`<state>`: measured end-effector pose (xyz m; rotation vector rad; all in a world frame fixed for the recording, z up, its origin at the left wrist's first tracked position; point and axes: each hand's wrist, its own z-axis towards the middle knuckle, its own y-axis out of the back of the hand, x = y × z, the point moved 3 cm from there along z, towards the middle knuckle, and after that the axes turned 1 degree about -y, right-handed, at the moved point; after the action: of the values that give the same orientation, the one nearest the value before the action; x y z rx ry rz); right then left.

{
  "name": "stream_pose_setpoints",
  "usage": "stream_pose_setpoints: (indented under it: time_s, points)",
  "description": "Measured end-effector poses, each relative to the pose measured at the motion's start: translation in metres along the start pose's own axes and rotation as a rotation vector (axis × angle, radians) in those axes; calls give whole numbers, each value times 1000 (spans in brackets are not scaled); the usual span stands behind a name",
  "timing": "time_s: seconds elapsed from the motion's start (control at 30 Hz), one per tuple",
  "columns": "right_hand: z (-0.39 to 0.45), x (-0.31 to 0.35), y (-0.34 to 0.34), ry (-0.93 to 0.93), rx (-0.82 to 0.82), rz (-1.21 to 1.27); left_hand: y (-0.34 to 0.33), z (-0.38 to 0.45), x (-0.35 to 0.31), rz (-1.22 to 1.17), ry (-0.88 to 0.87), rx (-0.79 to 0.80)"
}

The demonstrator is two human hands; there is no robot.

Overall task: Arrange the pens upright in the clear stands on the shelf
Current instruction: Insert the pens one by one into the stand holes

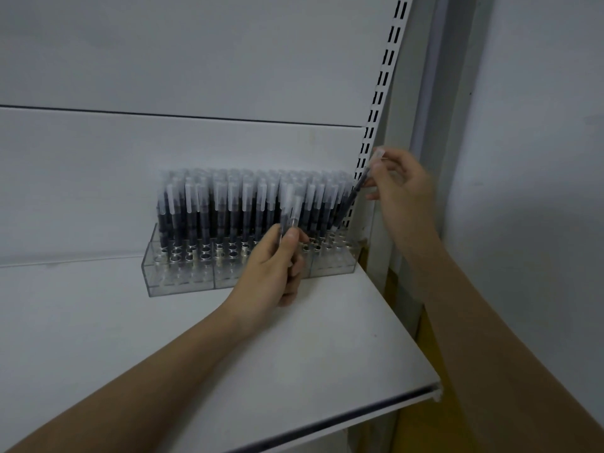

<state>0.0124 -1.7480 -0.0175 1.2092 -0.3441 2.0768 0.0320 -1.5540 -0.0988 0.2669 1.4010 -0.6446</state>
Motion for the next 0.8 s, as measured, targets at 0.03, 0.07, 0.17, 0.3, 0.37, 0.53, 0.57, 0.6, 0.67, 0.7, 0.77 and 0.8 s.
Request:
stream_pose_setpoints:
  time_s: [0.03, 0.07, 0.17, 0.3, 0.37, 0.53, 0.57, 0.6, 0.67, 0.7, 0.77, 0.8]
  points:
    - [0, 0, -1, 19, 13, -29, 0, 0, -1, -9, -11, -11]
    - [-1, 0, -3, 39, 27, -60, 1, 0, -1, -8, -26, -24]
    - [-2, -2, -7, 66, 77, -128, 1, -1, -4, 13, -84, -44]
    - [-6, -8, -14, 71, 167, -168, 1, 0, -5, -20, -80, -44]
    - [-12, -16, -19, 51, 242, -251, 2, 0, -3, -36, -64, -48]
    - [-25, -31, -21, -34, 215, -221, 1, 1, -1, -83, 36, -26]
    - [-28, -31, -21, -35, 206, -227, 1, 1, 0, -77, 51, -9]
    - [-31, -31, -21, -36, 192, -239, 0, 0, 0, -64, 59, 10]
    - [-41, -31, -19, -28, 111, -236, -3, -1, 0, -22, 61, 51]
    - [-48, -30, -18, -23, 53, -210, -4, -2, 0, 10, 53, 66]
    - [-65, -29, -19, -47, -30, -95, -5, -3, 2, 78, 35, 87]
    - [-75, -29, -22, -80, -34, 5, -5, -2, 3, 100, 32, 97]
